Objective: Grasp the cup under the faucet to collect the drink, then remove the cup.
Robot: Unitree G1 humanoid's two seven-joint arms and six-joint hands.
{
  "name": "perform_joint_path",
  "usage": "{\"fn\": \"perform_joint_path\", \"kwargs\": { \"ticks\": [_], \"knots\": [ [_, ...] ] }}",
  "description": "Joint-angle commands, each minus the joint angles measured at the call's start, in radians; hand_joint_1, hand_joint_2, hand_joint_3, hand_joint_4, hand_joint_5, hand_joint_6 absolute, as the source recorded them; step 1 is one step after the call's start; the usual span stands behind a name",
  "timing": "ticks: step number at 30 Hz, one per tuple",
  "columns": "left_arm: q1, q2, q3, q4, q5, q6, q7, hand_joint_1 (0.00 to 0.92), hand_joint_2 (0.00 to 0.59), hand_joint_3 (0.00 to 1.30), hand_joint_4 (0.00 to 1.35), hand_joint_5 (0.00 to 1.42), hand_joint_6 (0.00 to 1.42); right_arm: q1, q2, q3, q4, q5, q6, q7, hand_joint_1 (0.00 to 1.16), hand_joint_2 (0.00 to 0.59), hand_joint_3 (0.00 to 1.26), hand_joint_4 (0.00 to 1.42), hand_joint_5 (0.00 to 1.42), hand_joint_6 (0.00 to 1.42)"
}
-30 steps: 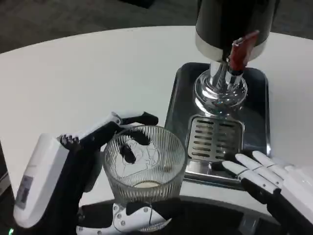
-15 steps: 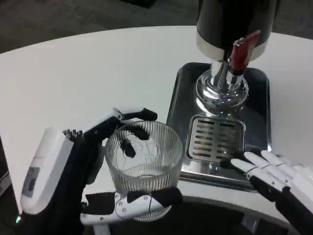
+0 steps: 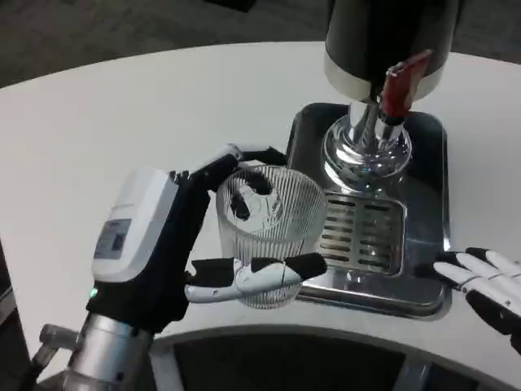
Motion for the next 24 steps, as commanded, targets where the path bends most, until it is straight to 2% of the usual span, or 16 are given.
{"fn": "perform_joint_path", "kwargs": {
  "ticks": [1, 10, 24],
  "knots": [
    [-0.087, -0.008, -0.036, 0.076, 0.042, 0.017, 0.061, 0.553, 0.045, 0.90, 1.00, 1.18, 1.42, 0.028, 0.009, -0.047, -0.015, 0.036, -0.031, -0.009, 0.53, 0.431, 0.15, 0.08, 0.05, 0.06],
    [-0.237, -0.008, -0.115, 0.279, 0.099, 0.058, 0.145, 0.553, 0.045, 0.90, 1.00, 1.18, 1.42, 0.040, 0.011, -0.098, -0.008, 0.079, -0.053, 0.001, 0.53, 0.431, 0.16, 0.09, 0.05, 0.06],
    [-0.408, 0.013, -0.186, 0.517, 0.115, 0.060, 0.246, 0.552, 0.046, 0.90, 1.00, 1.17, 1.42, 0.056, 0.009, -0.164, 0.007, 0.128, -0.073, 0.004, 0.53, 0.431, 0.17, 0.10, 0.06, 0.06]
  ]
}}
